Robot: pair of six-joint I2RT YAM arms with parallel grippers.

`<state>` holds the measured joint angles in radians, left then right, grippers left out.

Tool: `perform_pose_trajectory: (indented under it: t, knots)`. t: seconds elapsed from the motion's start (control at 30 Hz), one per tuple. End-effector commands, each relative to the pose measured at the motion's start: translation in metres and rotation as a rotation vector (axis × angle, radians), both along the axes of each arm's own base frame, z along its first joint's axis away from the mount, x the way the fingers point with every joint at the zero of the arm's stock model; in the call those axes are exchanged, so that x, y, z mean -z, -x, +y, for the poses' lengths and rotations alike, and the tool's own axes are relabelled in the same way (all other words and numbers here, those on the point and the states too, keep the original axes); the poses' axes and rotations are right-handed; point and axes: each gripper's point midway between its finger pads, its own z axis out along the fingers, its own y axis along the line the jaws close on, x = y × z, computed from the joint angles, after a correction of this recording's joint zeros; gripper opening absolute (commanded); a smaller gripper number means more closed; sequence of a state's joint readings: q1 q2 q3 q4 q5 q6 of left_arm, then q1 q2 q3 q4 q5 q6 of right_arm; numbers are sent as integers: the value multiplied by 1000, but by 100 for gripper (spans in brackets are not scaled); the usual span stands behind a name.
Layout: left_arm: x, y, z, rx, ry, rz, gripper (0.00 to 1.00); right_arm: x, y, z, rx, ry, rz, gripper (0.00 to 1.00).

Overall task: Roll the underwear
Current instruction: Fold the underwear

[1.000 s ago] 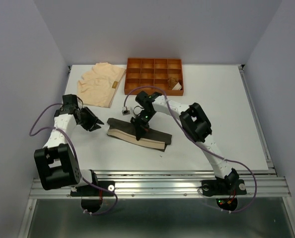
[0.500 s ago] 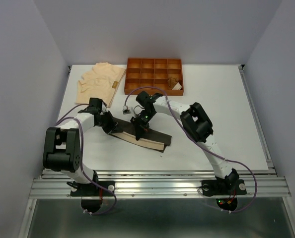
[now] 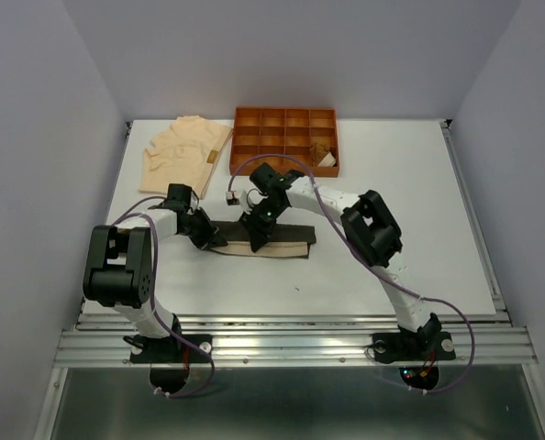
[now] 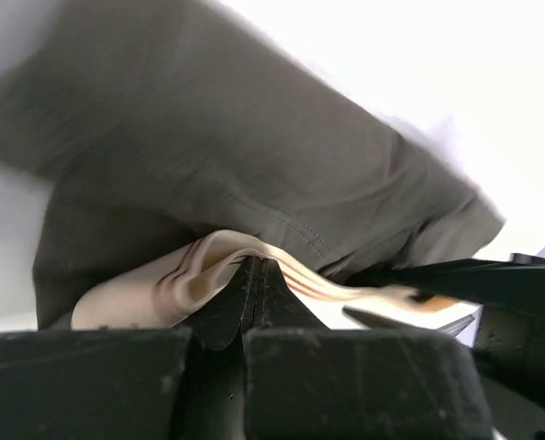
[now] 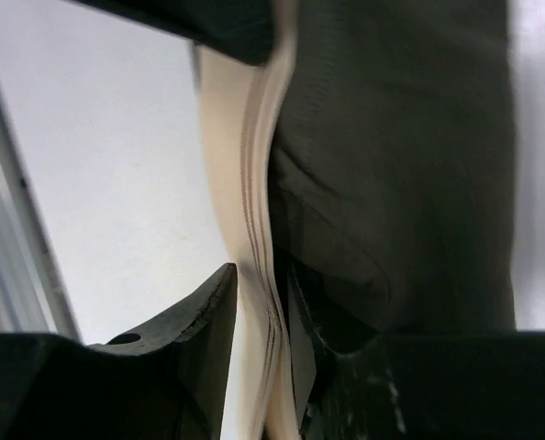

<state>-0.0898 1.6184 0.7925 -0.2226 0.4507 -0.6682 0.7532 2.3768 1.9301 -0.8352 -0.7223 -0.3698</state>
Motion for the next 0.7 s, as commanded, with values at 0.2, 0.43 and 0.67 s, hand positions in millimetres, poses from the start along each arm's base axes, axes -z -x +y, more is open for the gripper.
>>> perform_pose_trajectory:
  t: [0.2,0.43,0.67]
  knots:
    - [6,2,15,-55,-112,-10,0,-84,-41,-5,326,-108,-301,36]
    - [-3,-5,19,-72,-141,-57,0,-77,-47,-28,656,-67,-354,34]
    - [-5,-5,14,-63,-123,-65,0,-50,-54,-46,801,0,-359,25]
